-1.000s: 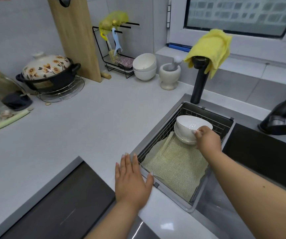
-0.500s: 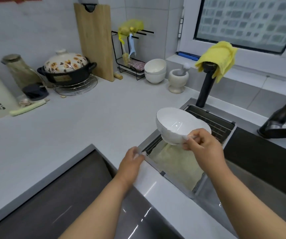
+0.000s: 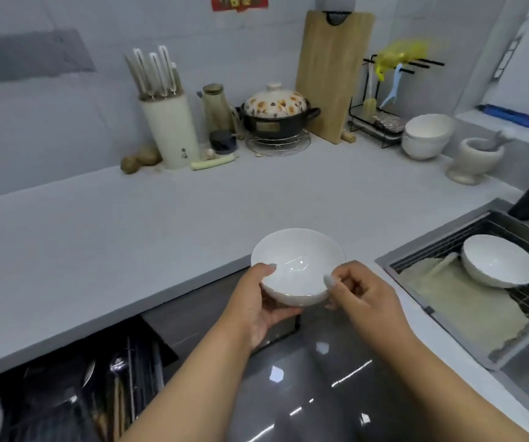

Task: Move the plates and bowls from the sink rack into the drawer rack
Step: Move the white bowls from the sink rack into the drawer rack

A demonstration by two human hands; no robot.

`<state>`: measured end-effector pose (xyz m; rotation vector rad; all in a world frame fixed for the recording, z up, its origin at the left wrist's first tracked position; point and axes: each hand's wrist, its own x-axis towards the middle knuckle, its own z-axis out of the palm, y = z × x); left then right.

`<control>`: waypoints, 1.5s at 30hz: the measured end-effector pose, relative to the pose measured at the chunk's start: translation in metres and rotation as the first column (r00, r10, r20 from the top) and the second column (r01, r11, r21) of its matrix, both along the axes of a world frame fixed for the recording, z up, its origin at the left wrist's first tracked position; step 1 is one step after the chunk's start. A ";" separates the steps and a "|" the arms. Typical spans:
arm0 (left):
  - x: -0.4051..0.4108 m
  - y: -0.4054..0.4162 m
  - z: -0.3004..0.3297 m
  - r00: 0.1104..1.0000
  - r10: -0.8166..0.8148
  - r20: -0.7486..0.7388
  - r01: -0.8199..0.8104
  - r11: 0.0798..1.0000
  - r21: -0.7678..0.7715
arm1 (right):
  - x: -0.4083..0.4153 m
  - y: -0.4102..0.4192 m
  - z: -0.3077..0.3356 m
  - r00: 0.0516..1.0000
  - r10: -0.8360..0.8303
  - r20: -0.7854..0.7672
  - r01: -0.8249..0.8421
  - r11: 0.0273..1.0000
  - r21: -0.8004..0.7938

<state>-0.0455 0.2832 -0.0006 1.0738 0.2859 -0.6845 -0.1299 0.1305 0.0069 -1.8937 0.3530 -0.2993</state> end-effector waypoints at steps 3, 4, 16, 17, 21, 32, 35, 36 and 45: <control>-0.007 0.055 -0.002 0.992 0.114 -0.060 -0.114 0.993 -0.006 | 0.015 0.047 -0.002 0.999 0.025 -0.020 -0.022 0.986 0.165; -0.010 0.074 -0.003 0.987 0.146 -0.066 -0.146 0.989 0.002 | 0.020 0.063 -0.004 0.997 0.046 -0.064 -0.031 0.976 0.217; -0.065 0.302 -0.037 0.960 0.277 -0.031 -0.263 0.936 0.235 | 0.030 0.282 -0.034 0.803 0.510 -0.309 -0.139 0.664 0.735; -0.071 0.321 -0.040 0.958 0.286 -0.030 -0.268 0.926 0.266 | 0.028 0.301 -0.036 0.795 0.517 -0.317 -0.153 0.676 0.721; -0.097 0.396 -0.055 0.926 0.377 -0.004 -0.345 0.851 0.396 | 0.022 0.366 -0.046 0.763 0.543 -0.350 -0.199 0.713 0.673; -0.136 0.534 -0.110 0.938 0.300 0.174 -0.286 0.387 0.877 | 0.031 0.458 -0.110 0.690 0.489 -0.534 -0.266 0.857 0.441; -0.137 0.547 -0.131 0.968 0.199 0.153 -0.199 0.235 0.951 | 0.037 0.468 -0.137 0.649 0.477 -0.593 -0.284 0.875 0.393; -0.137 0.550 -0.137 0.977 0.169 0.131 -0.165 0.205 0.965 | 0.040 0.472 -0.147 0.632 0.467 -0.619 -0.302 0.883 0.358; -0.127 0.570 -0.156 0.967 -0.088 -0.239 0.222 -0.166 0.961 | 0.060 0.512 -0.208 0.520 0.450 -0.726 -0.492 0.853 0.177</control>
